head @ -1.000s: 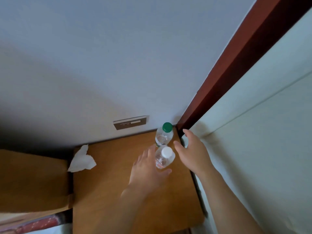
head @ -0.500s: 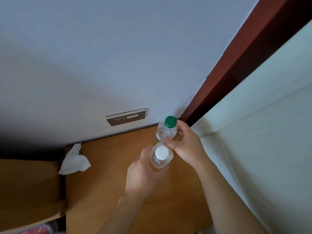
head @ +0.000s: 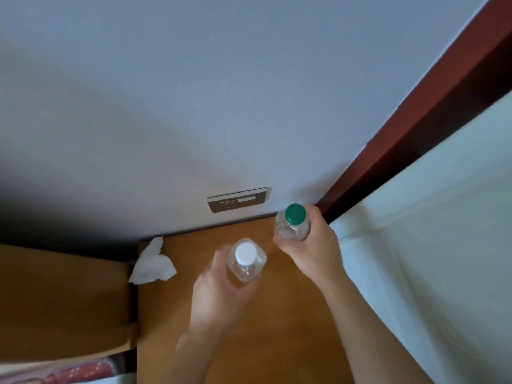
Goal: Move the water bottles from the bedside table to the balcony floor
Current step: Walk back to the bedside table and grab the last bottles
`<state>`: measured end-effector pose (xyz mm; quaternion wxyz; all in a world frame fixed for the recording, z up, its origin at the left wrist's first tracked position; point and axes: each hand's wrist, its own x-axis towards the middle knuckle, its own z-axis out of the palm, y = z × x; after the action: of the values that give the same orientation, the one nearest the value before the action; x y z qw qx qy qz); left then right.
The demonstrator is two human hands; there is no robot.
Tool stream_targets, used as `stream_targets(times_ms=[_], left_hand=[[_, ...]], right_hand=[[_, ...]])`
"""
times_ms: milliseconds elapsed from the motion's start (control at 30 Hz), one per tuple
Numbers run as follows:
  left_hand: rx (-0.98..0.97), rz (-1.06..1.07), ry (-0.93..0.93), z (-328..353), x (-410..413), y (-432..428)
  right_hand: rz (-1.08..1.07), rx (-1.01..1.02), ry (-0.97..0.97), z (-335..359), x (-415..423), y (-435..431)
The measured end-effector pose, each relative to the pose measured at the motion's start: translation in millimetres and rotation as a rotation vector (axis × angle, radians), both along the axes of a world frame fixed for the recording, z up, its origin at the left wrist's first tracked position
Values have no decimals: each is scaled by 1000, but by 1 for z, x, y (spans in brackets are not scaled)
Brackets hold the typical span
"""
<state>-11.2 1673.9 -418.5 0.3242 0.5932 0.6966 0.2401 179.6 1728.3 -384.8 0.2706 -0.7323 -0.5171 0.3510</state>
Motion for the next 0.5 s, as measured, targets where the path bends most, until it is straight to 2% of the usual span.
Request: stream_targets(times_ms=[167, 500], left_hand=[[0, 36, 21, 42, -25, -5], [61, 124, -19, 172, -85, -39]], right_hand=[[60, 14, -50, 43, -22, -18], [150, 81, -73, 165, -71, -63]])
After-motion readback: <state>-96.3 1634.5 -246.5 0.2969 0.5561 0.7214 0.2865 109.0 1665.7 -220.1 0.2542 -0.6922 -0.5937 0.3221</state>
